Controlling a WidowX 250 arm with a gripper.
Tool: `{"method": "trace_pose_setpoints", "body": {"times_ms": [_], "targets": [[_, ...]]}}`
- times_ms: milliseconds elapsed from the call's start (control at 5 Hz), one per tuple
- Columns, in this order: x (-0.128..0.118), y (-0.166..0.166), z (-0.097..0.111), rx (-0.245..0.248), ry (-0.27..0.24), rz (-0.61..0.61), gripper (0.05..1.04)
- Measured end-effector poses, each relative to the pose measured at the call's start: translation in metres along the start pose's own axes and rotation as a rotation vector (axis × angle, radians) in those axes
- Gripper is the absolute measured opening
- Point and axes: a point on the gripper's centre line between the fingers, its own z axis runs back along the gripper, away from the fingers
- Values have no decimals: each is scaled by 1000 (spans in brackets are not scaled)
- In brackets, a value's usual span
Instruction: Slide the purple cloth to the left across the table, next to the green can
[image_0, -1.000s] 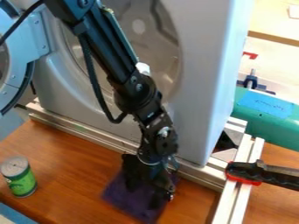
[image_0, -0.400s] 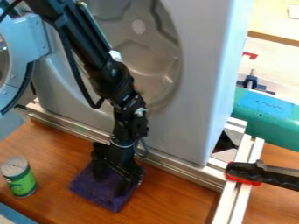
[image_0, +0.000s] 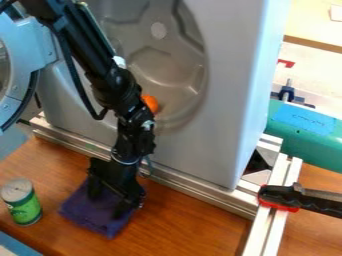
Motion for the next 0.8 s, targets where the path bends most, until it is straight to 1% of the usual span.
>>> {"method": "trace_pose_setpoints", "body": {"times_ms": [200,400,600,800], "targets": [[-6,6,-3,-6,-44,8,1001],[-17,3,-3,-78,-88,1,1001],[-23,3,27,-62,-207,-75,1000],[-19,1,69,-93,-368,-88,1000]]}}
